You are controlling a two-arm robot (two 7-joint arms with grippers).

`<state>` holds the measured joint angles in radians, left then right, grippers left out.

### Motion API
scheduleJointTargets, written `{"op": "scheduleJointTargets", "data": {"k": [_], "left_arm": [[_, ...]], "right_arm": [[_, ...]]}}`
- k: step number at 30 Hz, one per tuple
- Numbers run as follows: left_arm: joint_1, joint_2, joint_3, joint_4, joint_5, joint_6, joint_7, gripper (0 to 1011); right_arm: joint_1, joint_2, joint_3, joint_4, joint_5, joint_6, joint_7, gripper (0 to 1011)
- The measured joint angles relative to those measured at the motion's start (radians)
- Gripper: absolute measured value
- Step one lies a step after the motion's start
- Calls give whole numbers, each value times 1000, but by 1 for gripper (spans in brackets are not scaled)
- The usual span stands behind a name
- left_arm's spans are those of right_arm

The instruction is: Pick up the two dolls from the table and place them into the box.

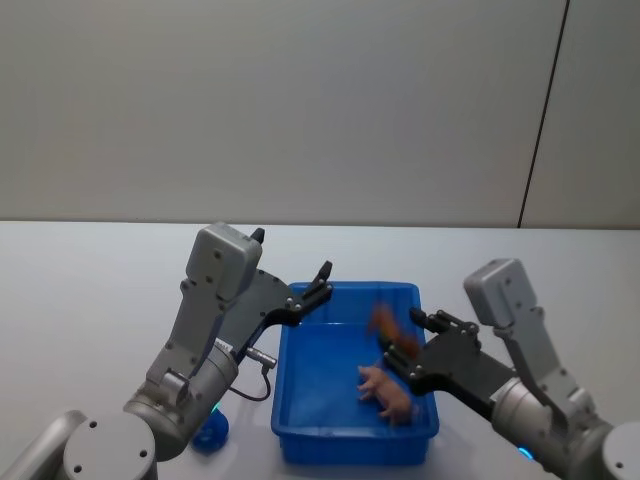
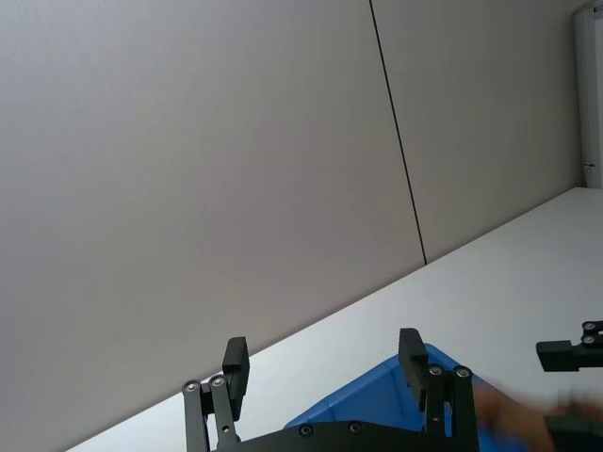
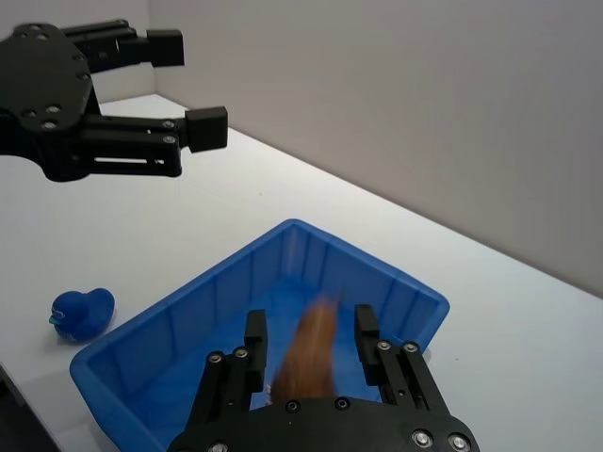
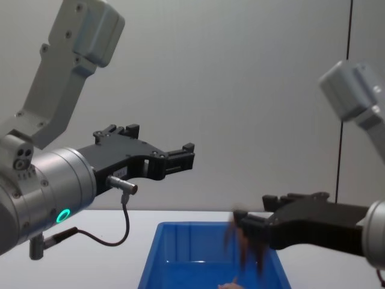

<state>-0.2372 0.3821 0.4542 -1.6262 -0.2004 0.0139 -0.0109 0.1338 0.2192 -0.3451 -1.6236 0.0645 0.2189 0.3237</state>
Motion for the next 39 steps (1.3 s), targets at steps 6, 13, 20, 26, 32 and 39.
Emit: {"op": "scheduleJointTargets", "data": {"k": [6,13,20,26,32,39], "left_arm": [[0,0,0,0,0,0,0,1001],[0,0,0,0,0,0,0,1001],[0,0,0,0,0,0,0,1001],[0,0,0,0,0,0,0,1001],[0,0,0,0,0,0,0,1001],[1,2,-2,-1,3,0,-1,1001]], "right_arm": [[23,-20,-6,41,-6,21,2,666],[41,-29,-3,74,-5,25,-1,891],[41,-12,18,82,11,11,-10,1001],[22,20,42,69,29,-7,-14,1001],[-10,62,70,49,47,-23,-23,1001],[-30,86,86,37,57,-31,-28,1001]]}}
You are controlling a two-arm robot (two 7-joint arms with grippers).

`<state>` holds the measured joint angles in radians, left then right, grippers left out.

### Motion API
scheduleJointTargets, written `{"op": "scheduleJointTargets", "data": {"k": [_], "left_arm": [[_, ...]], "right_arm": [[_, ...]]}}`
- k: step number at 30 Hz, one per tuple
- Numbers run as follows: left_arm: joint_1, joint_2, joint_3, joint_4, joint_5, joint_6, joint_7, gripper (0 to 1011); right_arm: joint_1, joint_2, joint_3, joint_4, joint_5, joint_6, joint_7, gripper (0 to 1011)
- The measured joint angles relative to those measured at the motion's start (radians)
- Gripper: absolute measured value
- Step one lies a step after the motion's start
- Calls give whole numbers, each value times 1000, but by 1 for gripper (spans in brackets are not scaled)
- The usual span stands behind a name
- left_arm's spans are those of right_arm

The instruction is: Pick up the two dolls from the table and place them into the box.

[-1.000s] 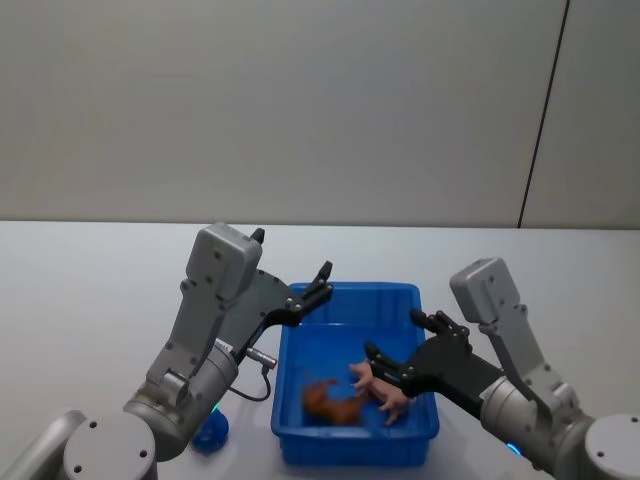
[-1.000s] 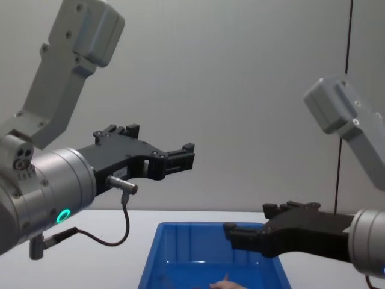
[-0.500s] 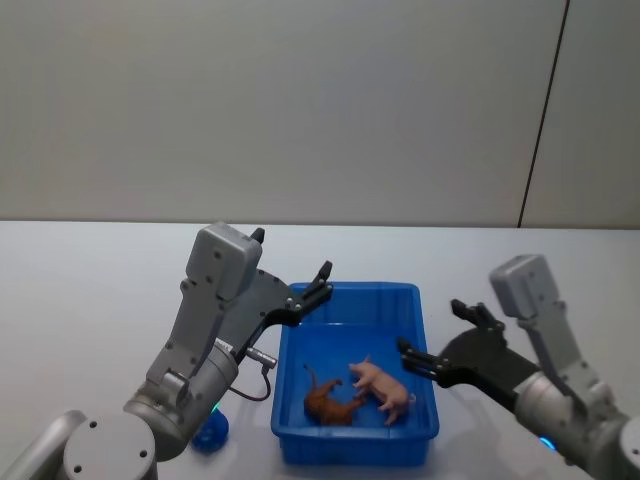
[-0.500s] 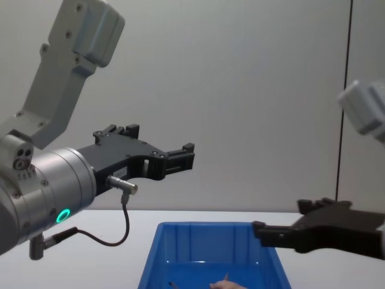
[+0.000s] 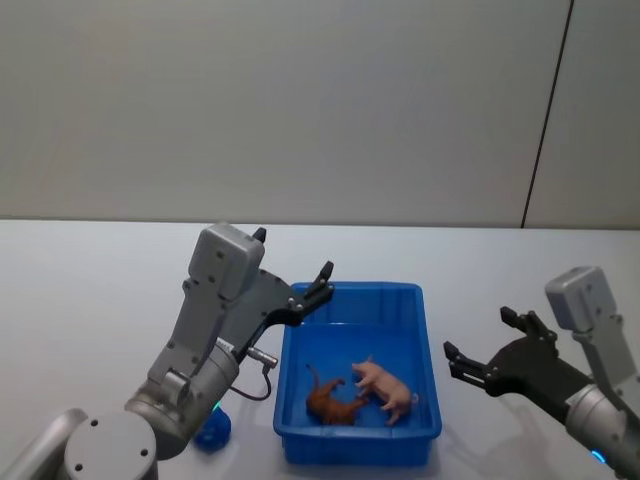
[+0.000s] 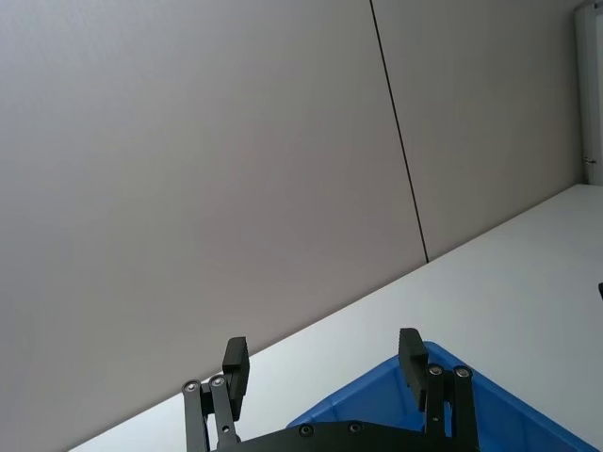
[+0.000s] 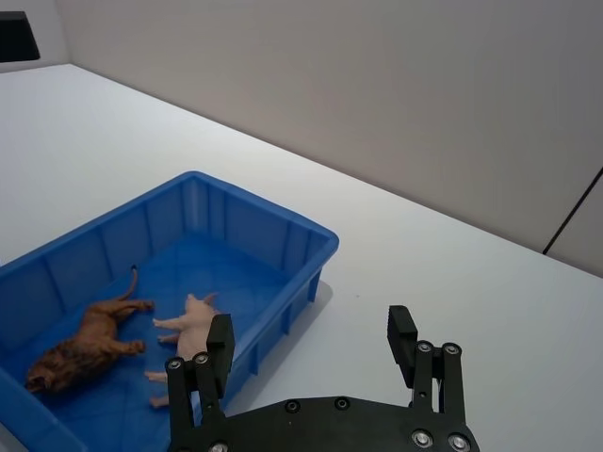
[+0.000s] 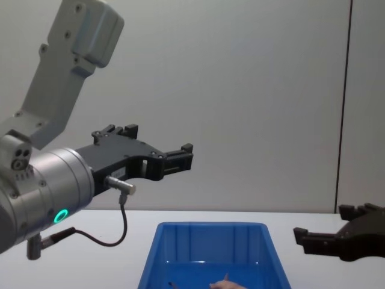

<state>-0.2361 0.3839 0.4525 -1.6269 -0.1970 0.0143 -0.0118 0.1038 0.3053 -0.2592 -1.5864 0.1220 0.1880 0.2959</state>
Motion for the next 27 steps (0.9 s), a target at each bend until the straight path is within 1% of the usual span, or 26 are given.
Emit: {"op": "scheduleJointTargets", "data": {"k": [6,10,14,20,22,23,27], "left_arm": [[10,20,-10,-20,16,18,-1,1001],[27,45,-19,-46,23,40,4,1001],[57,80,-31,-79,22,68,18,1001],[98,120,-44,-109,1,93,38,1001],[119,139,-51,-118,-18,102,48,1001],[119,139,-51,-118,-18,102,48,1001],[147,160,-58,-121,-48,107,58,1001]], "right_arm": [[-13,15,10,-7,6,-5,-3,1001],[-18,21,13,-10,9,-8,-5,1001],[-22,27,17,-13,11,-9,-6,1001],[-25,31,20,-14,13,-11,-7,1001],[-26,32,20,-15,14,-11,-7,1001],[-27,33,21,-15,14,-11,-7,1001],[-28,35,22,-16,15,-12,-8,1001]]}}
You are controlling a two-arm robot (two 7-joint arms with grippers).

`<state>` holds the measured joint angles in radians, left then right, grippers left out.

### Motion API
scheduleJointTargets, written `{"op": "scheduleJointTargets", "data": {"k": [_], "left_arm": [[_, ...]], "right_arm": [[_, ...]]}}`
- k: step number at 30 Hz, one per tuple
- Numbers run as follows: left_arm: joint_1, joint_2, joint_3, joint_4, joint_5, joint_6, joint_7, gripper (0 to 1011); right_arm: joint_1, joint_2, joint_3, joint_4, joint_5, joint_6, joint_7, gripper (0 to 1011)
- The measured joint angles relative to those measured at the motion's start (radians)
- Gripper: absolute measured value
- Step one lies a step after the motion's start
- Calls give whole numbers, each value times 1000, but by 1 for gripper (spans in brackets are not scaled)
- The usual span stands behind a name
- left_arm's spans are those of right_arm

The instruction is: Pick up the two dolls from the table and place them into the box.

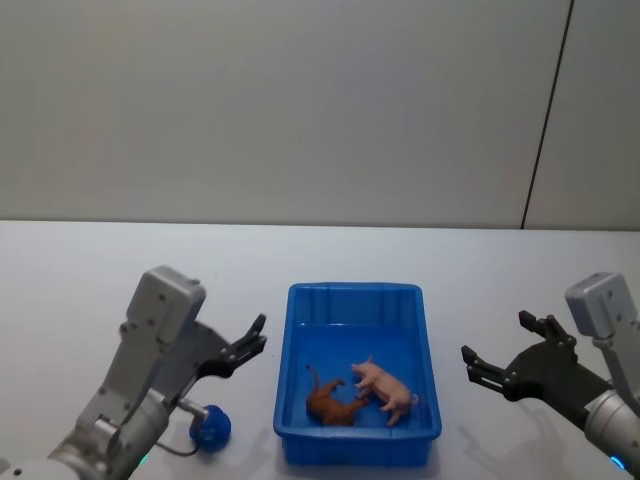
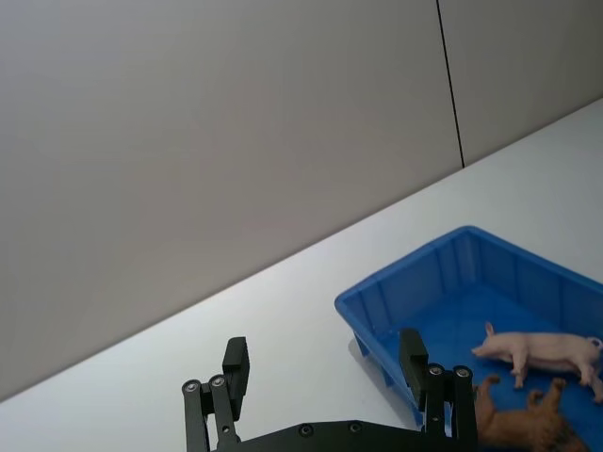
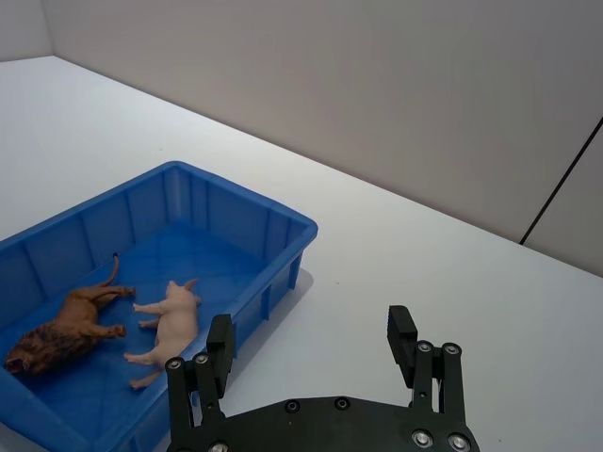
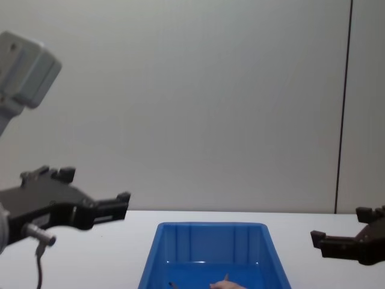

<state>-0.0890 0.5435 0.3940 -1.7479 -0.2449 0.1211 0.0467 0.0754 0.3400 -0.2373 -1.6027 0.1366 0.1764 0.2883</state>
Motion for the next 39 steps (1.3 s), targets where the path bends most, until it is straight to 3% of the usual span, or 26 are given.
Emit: {"op": "scheduleJointTargets", "data": {"k": [9,19,39], "left_arm": [[41,14,-5,34,-46,-28,8,1001],[62,12,-4,83,-63,-46,1,1001],[68,1,0,151,-61,8,-90,1001]], "right_arm": [[-1,2,1,-1,1,-1,-1,1001],[-2,3,2,-2,1,-1,-1,1001],[-3,4,2,-2,1,-1,-1,1001]]}}
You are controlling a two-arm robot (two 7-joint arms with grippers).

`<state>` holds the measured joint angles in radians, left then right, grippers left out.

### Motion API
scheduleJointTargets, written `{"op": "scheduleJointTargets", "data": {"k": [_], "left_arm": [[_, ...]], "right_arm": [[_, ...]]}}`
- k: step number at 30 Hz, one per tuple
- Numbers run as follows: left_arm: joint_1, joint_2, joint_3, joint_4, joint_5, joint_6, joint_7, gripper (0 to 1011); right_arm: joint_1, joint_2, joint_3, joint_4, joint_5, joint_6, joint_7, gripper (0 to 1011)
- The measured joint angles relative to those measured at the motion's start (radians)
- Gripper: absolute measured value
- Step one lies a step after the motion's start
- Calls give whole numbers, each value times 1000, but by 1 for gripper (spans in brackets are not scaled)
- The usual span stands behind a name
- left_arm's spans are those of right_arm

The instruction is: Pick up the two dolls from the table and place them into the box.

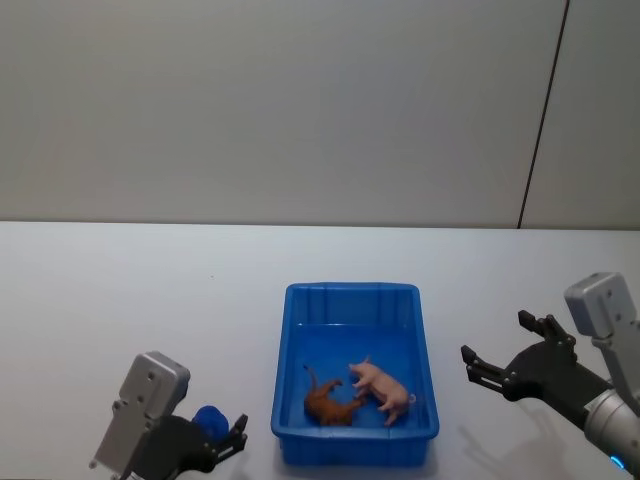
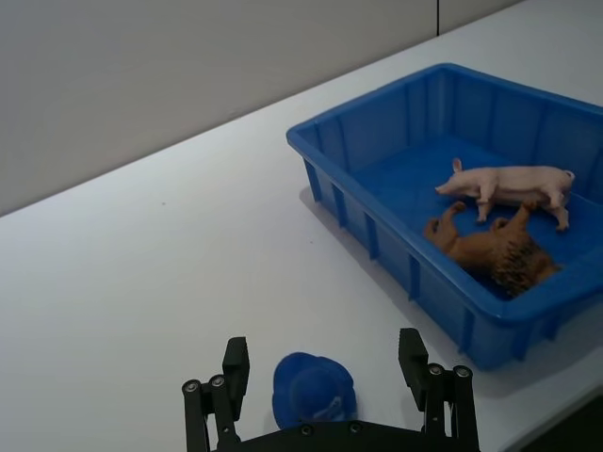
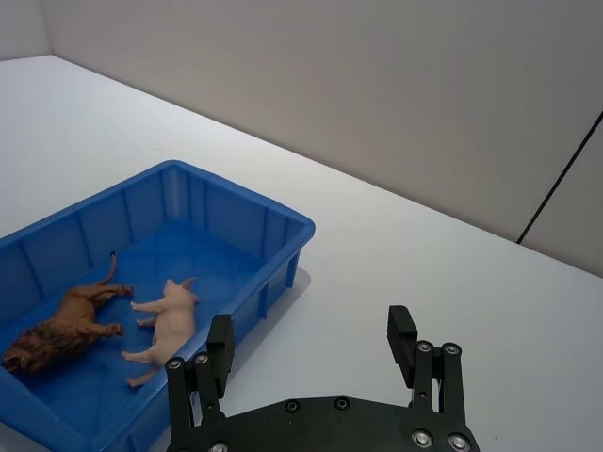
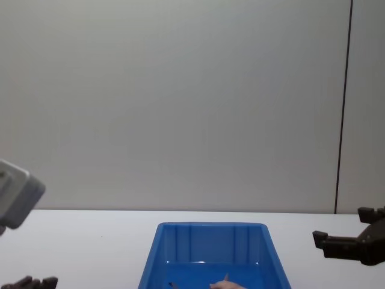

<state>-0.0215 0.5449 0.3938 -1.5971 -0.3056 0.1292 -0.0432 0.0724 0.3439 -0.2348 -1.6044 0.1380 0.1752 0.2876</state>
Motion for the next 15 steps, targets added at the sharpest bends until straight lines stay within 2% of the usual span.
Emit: {"op": "scheduleJointTargets", "data": {"k": [10,14,15], "left_arm": [[-7,-14,3,42,-3,17,-50,1000],[-10,-20,4,57,-4,8,-57,931],[-11,-23,4,65,-5,2,-59,885]], "right_arm": [[0,0,0,0,0,0,0,1001],[0,0,0,0,0,0,0,1001],[0,0,0,0,0,0,0,1001]]}}
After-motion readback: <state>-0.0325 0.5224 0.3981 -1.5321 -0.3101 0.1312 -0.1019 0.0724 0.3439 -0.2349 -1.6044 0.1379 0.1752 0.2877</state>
